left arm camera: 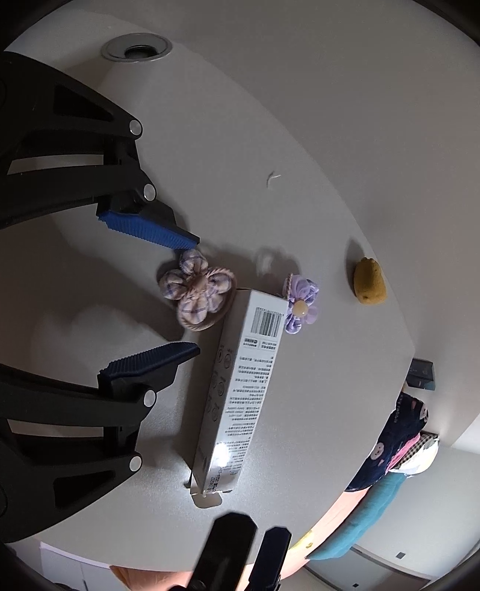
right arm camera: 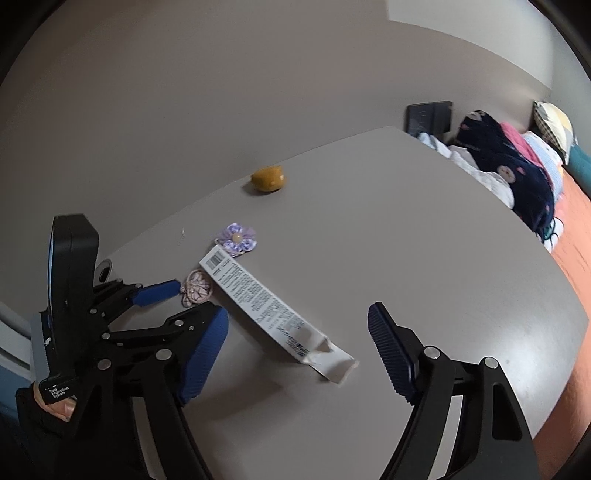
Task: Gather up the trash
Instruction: 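Grasp the pink flower hair tie with the left tool while the right tool grasps the white box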
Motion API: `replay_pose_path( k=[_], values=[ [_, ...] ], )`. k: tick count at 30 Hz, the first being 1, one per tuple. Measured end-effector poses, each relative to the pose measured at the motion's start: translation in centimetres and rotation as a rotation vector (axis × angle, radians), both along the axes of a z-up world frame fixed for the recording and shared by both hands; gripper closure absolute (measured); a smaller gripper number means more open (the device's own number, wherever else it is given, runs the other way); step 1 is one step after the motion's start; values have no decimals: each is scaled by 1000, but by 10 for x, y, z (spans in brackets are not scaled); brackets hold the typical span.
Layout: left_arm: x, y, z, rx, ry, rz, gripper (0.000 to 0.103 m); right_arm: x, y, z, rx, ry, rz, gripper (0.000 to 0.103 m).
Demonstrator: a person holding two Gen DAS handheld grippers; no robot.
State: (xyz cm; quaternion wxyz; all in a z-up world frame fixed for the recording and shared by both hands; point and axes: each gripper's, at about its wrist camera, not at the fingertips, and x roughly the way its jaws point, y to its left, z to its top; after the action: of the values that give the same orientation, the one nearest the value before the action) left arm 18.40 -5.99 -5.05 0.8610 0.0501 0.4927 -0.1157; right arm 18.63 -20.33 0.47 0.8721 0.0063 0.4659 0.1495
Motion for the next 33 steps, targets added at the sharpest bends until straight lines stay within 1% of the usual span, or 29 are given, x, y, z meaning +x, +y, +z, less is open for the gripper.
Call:
replay_pose_path(
  k=[1, 6, 9, 11, 19, 22, 24, 25, 26, 27, 29, 30, 32, 33],
  values=[
    [1, 0, 0, 3, -1, -5, 54, 1, 3, -1, -5, 2, 5, 24],
    [4, -1, -1, 19, -17, -23, 72, 12, 16, -10, -13, 29, 25, 24],
    [2, 1, -1, 37, -30, -25, 80, 19, 23, -15, -23, 43, 32, 25],
    [0, 6, 0, 34, -36, -15, 81, 22, 30, -20, -36, 51, 43, 27],
    [-5, 24, 7, 27, -50, 8, 81, 32, 47, -44, -92, 80, 51, 31],
    [-7, 28, 8, 26, -53, 14, 81, 37, 46, -51, -111, 89, 43, 37],
    [-8, 28, 8, 23, -53, 11, 81, 38, 47, -55, -123, 94, 40, 39],
    [-8, 28, 8, 25, -53, 11, 81, 38, 48, -56, -130, 94, 38, 41],
    [-9, 28, 7, 25, -52, 11, 81, 38, 48, -56, -133, 97, 38, 46],
    [-9, 28, 7, 24, -50, 11, 81, 37, 49, -56, -135, 96, 40, 47],
    [-9, 28, 7, 26, -49, 14, 81, 36, 50, -55, -136, 99, 44, 56],
    [-9, 28, 7, 25, -48, 15, 81, 35, 51, -55, -138, 99, 48, 59],
    [-10, 28, 7, 25, -47, 17, 81, 33, 51, -54, -142, 98, 50, 71],
    [-11, 28, 7, 25, -48, 19, 81, 32, 50, -54, -143, 99, 49, 71]
  ],
)
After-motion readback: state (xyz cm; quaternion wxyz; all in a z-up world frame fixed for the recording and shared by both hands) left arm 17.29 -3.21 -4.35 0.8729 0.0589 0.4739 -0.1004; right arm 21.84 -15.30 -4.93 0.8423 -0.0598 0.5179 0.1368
